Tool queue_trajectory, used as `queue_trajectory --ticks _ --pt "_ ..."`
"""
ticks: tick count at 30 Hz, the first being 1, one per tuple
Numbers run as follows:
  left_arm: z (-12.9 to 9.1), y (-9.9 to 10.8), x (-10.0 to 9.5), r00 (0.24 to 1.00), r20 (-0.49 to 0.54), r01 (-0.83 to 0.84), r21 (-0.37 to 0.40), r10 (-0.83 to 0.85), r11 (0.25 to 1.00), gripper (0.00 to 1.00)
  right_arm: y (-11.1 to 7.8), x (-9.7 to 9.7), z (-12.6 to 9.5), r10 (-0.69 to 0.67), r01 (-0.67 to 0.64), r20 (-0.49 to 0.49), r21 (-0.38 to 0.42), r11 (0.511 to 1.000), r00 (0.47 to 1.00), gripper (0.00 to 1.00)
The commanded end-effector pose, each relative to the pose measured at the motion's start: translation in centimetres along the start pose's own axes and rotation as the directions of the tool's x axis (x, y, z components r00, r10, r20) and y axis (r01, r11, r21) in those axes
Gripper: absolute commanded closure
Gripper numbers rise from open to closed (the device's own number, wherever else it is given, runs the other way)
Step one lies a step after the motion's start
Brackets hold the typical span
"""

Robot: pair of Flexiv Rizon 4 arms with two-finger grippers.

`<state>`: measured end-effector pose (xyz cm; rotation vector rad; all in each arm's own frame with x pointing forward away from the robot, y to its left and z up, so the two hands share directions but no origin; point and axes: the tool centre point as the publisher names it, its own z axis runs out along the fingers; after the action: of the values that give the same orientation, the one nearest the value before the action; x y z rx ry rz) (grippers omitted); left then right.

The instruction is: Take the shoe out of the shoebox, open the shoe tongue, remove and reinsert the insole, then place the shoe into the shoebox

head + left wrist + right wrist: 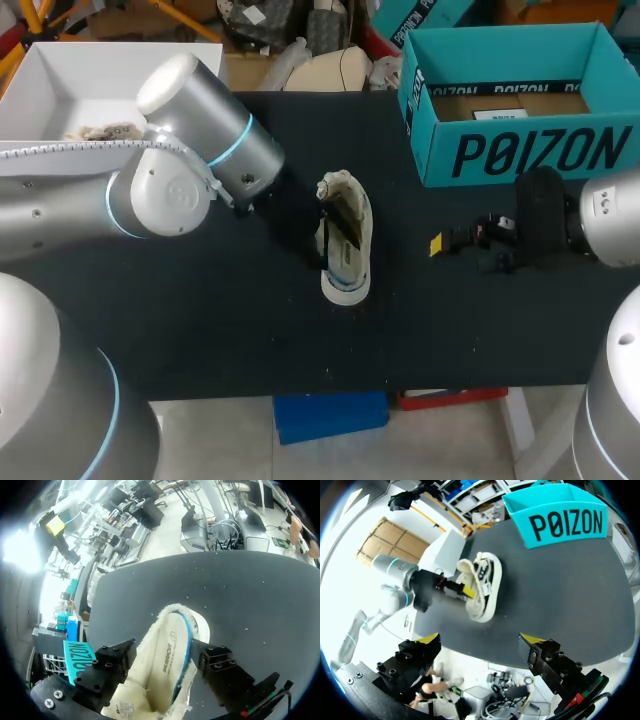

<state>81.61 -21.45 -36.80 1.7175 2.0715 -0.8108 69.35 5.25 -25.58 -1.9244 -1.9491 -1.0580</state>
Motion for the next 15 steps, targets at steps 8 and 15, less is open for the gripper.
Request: queue_trajectory --ticks 8,15 --pt "-3.5 -0.8 -2.5 0.987 -0.104 -0.129 -0.074 0.121 0.989 1.00 0.0 0.0 0.0 0.000 0.000 0.001 0.001 1.000 1.000 0.00" --pt "-3.0 -0.9 -1.7 0.931 -0.302 -0.237 -0.077 0.204 0.969 1.00 0.0 0.0 0.0 0.000 0.000 0.001 0.001 1.000 1.000 0.00"
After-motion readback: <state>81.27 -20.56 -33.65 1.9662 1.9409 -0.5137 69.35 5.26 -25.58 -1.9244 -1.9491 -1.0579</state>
